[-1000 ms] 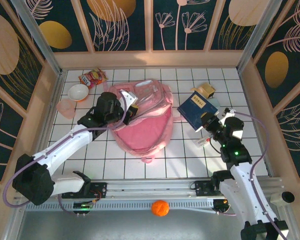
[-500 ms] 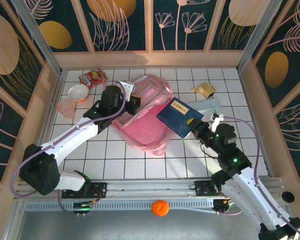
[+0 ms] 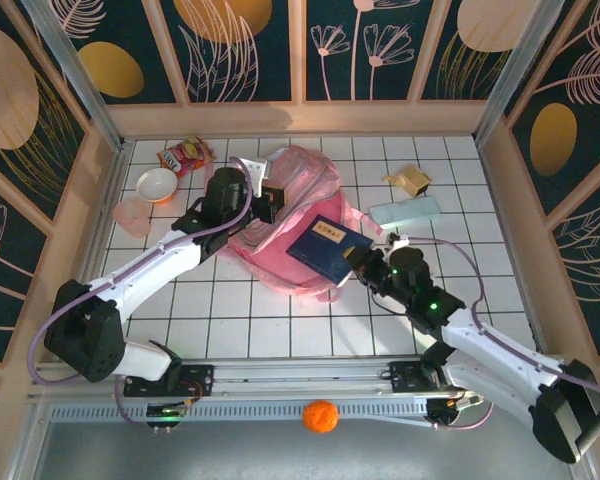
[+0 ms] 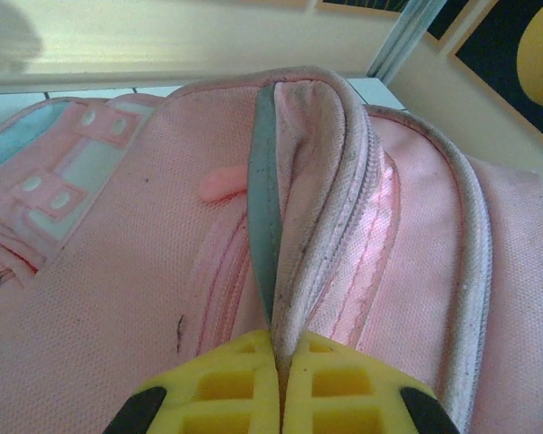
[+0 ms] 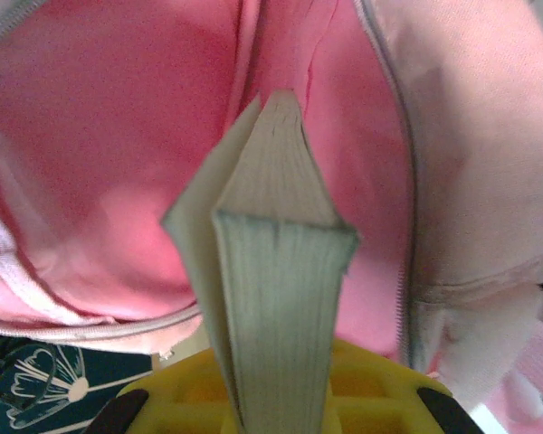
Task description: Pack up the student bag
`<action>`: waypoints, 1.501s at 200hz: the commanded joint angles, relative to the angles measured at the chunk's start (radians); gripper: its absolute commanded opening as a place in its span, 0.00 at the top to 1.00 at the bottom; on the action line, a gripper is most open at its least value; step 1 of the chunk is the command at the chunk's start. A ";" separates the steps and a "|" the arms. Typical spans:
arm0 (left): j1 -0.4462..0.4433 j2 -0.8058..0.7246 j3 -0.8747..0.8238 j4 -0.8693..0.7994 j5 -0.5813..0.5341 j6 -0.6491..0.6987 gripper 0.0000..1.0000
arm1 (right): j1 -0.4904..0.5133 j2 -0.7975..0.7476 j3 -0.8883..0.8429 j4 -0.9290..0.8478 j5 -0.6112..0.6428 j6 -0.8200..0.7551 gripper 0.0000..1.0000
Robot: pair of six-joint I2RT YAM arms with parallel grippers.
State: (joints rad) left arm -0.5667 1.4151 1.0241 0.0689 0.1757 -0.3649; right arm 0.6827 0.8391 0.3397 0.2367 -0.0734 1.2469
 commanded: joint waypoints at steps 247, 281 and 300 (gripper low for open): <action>-0.007 -0.050 0.054 0.137 0.022 0.001 1.00 | 0.071 1.132 0.534 0.581 0.314 0.237 0.42; -0.006 -0.045 0.047 0.132 0.007 0.018 1.00 | 0.089 1.035 0.425 0.539 0.289 0.244 0.41; -0.006 -0.043 0.042 0.131 -0.003 0.026 1.00 | 0.112 0.966 0.352 0.502 0.285 0.245 0.40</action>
State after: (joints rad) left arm -0.5690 1.4147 1.0252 0.0711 0.1944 -0.3592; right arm 0.7639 1.8904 0.7719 0.8360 0.2077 1.4773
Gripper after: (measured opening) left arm 0.052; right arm 0.593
